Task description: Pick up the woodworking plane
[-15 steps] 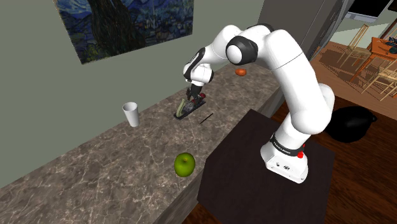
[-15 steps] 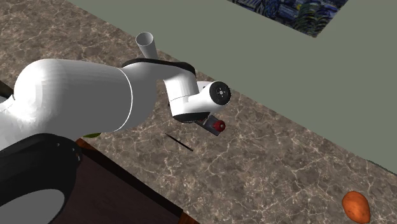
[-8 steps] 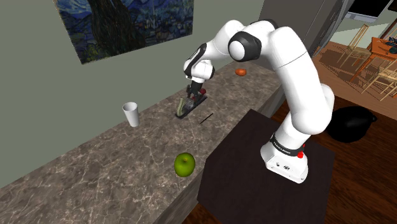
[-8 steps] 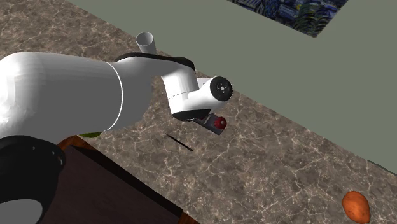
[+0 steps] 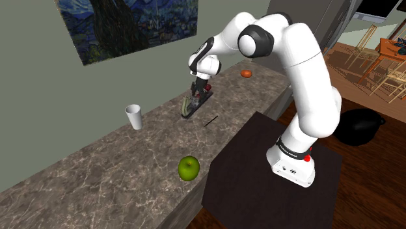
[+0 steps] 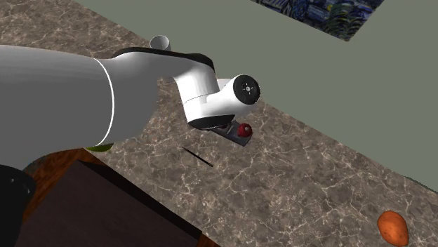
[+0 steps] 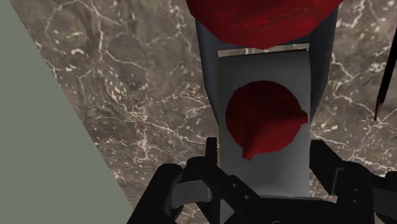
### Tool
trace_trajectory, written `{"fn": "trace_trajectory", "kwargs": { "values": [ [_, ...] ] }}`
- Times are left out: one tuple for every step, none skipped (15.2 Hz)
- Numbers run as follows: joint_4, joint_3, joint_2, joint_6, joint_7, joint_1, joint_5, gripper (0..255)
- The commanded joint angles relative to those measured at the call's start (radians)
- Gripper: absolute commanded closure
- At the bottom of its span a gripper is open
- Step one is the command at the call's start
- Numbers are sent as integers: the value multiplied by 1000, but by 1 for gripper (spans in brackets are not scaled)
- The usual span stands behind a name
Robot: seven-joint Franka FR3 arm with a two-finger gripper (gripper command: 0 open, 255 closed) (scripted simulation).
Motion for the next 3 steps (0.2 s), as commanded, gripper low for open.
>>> {"fn": "trace_trajectory", "kwargs": {
  "values": [
    [-9,-9,-25,-13,12,8,-11,255],
    [-10,-10,-26,-14,13,8,-12,255],
    [-9,-10,-26,-14,13,8,-12,255]
  ]
}}
